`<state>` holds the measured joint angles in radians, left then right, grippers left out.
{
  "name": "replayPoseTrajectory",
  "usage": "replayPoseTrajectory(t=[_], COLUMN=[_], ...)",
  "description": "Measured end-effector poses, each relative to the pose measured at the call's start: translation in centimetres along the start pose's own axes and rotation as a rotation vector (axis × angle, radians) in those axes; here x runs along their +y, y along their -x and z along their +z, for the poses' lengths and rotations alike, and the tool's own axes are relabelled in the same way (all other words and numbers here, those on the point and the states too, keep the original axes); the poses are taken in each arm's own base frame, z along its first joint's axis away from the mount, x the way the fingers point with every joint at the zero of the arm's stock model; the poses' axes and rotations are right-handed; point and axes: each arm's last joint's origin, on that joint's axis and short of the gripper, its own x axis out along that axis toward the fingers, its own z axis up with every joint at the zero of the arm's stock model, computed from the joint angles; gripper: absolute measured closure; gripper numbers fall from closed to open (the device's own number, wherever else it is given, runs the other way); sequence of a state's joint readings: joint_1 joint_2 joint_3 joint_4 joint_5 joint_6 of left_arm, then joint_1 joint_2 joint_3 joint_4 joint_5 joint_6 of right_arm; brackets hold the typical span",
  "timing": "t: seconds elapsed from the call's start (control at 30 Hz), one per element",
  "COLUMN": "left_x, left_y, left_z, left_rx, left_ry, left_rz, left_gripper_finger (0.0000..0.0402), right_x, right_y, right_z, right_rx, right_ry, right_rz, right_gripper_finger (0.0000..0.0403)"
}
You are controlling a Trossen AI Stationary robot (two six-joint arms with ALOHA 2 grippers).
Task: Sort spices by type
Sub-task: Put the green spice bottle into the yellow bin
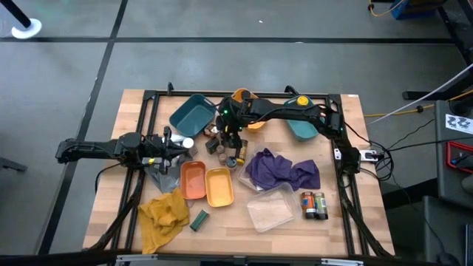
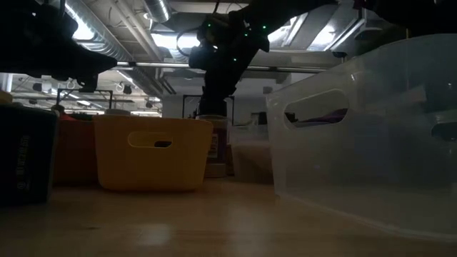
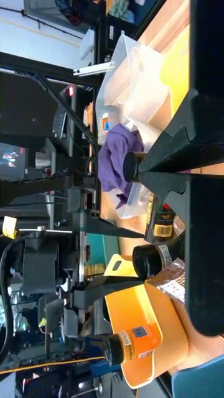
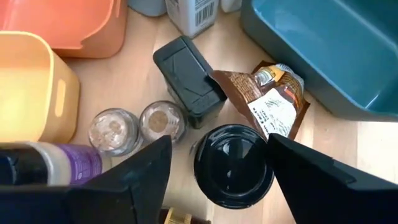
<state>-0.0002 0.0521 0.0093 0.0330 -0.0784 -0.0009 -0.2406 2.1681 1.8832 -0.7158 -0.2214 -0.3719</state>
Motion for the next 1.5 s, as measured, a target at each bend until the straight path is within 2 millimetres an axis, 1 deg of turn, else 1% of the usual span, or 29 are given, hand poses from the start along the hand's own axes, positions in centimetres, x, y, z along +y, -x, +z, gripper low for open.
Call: replayPoseTrajectory(t=[0.23,0.53,0.83,1.33,1.5], left_x=[0.0,0.0,0.0,0.0,0.0], left_y=[0.0,0.0,0.0,0.0,0.0], left_z=[0.0,0.0,0.0,0.0,0.0], left_rx=[0.0,0.0,0.0,0.0,0.0], left_ry=[0.0,0.0,0.0,0.0,0.0], left_rz=[0.0,0.0,0.0,0.0,0.0], left_gripper_finger=[0.0402,0.0402,0.0402,0.0402,0.0402], right_x=[0.5,0.9,1.3,1.4,1.4], right_y=[0.0,0.0,1.5,1.4,0.6], right_z=[0.3,0.5,1.0,0.8,0.5], right_rx=[0.006,0.027,0.004,0.018,0.019], right_ry=[0.007,0.022,0.03,0.024,0.02], right_rz=[-0.015,-0.079,-0.093,-0.067,-0.018], right_gripper_finger=[0.0139,0.0139,0.0139,0.0139,0.0139])
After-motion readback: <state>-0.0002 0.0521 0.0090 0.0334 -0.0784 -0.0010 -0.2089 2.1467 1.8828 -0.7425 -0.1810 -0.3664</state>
